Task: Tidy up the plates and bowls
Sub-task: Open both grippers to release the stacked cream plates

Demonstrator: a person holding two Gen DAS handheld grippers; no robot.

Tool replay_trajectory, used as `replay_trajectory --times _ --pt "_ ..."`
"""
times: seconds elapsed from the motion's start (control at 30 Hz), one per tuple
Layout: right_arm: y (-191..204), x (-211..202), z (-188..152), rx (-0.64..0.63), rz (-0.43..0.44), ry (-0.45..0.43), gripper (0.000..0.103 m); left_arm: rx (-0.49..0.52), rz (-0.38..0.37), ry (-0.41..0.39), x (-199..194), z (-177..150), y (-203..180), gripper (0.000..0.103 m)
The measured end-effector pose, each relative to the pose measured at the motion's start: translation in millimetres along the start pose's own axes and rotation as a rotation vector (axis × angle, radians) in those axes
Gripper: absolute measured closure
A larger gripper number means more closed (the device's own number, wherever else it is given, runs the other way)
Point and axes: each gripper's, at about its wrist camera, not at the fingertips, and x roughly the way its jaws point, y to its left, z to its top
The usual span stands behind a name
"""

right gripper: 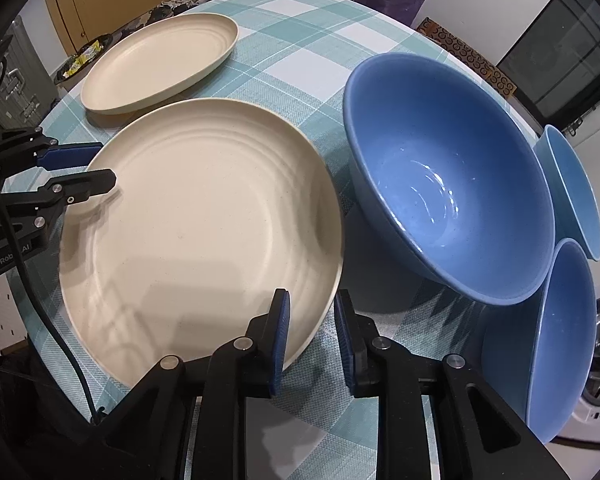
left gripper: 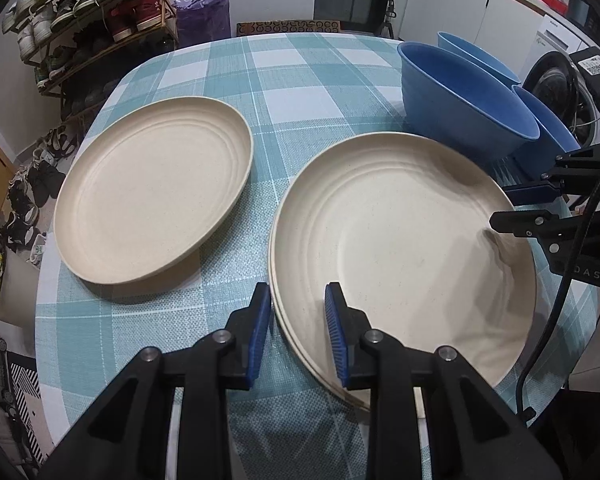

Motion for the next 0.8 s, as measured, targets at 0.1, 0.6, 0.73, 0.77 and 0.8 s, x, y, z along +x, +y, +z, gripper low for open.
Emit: replay_trajectory --times 0.1,0.6,0.73,0.77,0.8 --pt "0.7 -0.9 -2.0 0.001 0.008 0.0 0.078 -0.008 -0.009 0.001 0.5 -0.4 1.1 0.075" --pt "-2.5 -31.8 -10.2 0.046 0.125 -0.124 0.03 -0.079 -0.028 -0.106 -28.7 -5.6 24.1 0.05" --pt "-1.4 -37.7 -13.1 0.069 0.166 -0.153 0.027 -0.094 -0.02 -0.141 -38.7 -6.6 31.2 0.037" --pt "-0.7 -40.2 -14.0 0.078 0.172 -0.164 0.026 -0.097 -0.013 -0.155 -42.4 -7.2 32.9 0.027" --pt "-0.6 -42.7 -15.4 0.082 0.175 -0.172 0.026 -0.097 -0.009 -0.166 -45.8 -8.1 34.1 0.018"
